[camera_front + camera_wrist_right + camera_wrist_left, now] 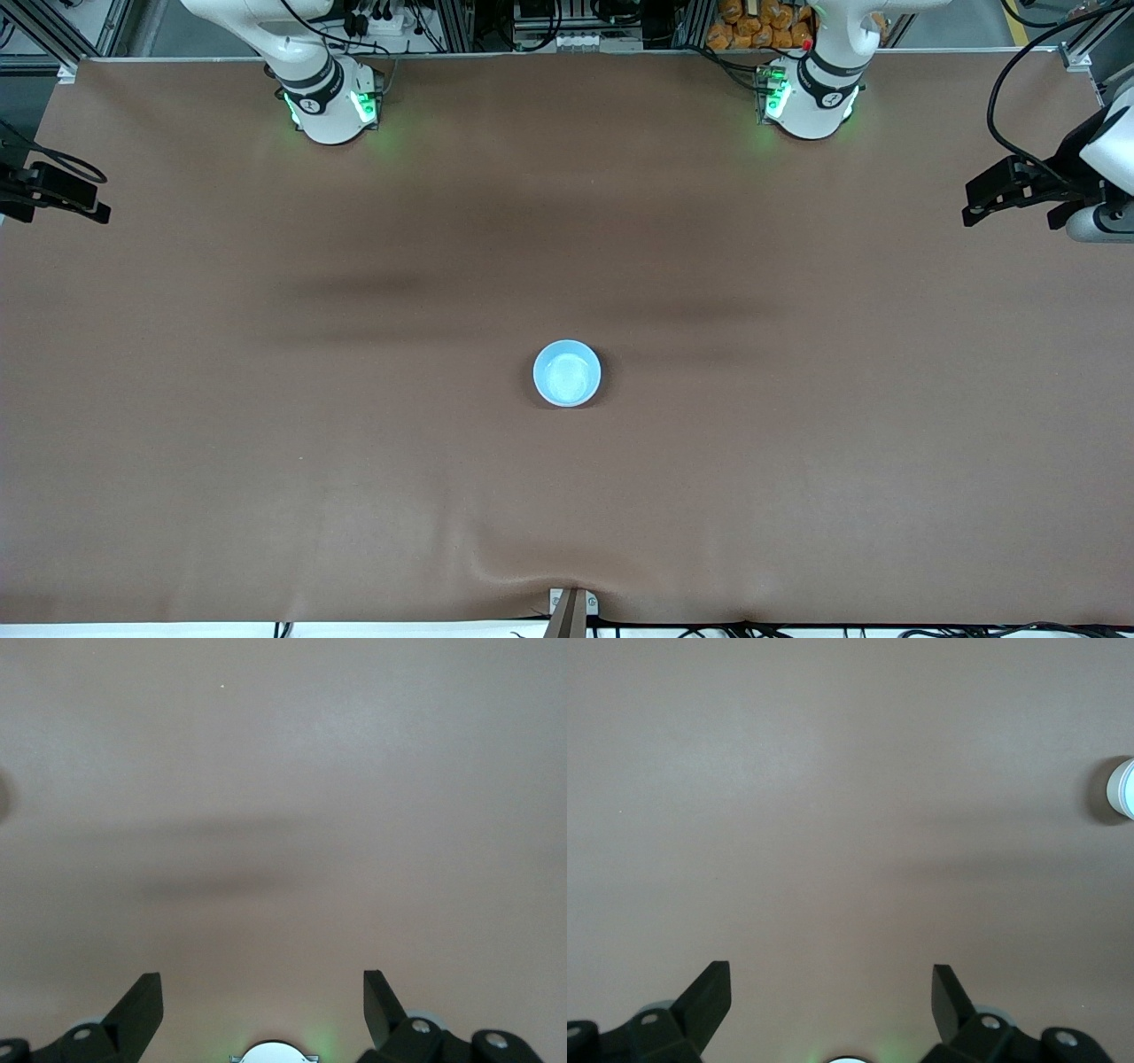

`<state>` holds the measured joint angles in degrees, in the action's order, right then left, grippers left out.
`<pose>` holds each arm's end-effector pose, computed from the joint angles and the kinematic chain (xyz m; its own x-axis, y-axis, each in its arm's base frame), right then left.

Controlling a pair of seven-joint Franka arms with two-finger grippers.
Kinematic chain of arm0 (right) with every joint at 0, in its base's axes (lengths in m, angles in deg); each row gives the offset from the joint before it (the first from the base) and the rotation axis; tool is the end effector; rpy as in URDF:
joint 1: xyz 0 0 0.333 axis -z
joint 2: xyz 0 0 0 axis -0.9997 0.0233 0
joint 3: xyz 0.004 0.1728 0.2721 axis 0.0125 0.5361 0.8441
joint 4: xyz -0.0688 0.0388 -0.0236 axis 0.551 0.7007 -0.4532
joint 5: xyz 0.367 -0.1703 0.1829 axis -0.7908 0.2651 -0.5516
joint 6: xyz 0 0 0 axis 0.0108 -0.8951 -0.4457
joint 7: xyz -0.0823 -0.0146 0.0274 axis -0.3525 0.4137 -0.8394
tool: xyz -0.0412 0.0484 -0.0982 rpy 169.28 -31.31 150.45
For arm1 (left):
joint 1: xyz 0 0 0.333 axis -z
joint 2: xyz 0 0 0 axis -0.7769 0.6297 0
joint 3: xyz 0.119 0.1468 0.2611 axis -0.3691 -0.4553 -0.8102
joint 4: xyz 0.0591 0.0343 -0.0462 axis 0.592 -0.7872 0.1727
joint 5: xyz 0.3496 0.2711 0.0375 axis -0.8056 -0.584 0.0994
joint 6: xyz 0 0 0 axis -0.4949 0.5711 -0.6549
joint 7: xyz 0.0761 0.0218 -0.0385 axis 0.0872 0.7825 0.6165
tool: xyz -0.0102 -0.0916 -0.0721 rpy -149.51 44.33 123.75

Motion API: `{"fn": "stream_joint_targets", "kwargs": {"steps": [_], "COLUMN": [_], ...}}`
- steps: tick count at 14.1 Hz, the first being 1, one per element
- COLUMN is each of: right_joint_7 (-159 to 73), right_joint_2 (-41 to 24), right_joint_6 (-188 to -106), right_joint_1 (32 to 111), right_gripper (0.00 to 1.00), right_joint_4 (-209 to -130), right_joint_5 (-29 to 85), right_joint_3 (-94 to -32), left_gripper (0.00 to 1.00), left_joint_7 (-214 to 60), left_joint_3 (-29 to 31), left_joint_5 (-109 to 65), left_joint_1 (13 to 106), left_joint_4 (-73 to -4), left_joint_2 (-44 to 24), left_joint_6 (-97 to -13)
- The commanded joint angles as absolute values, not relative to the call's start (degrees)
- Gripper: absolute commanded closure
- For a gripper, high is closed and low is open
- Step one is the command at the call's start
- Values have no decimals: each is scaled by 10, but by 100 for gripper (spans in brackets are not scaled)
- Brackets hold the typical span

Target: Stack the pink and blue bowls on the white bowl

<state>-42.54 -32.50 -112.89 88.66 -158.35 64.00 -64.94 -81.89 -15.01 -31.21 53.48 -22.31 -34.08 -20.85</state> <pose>0.5845 -0.0716 0.6289 0.9928 -0.0447 -0.1111 -0.0483 -0.9984 -0.0301 0.6021 -0.0484 0.6506 0.9981 -0.0487 -0.0379 -0.0488 -0.9988 -0.0010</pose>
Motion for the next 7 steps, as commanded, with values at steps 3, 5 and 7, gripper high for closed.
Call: {"fn": "stream_joint_targets", "kwargs": {"steps": [3,5,7], "right_joint_7": [-448,-447,-447], "right_joint_2": [-331,-330,-331], "right_joint_6": [-1128,-1128,-1129], "right_joint_1": [902,901,901], "right_gripper": [0,0,0], "right_joint_4": [-1584,-1584,-1584], "right_joint_5": [651,650,650], "right_joint_3": [-647,-645,-645], "left_gripper": [0,0,0], "left_joint_7": [-828,-828,-827], "left_joint_3": [-149,-149,-149], "left_joint_5": [-300,-299,-299], "left_joint_1": [534,534,535], "left_joint_4": [-223,-223,-223], "left_joint_2": [-340,-340,-340], "left_joint_6": [-209,-209,-209]}}
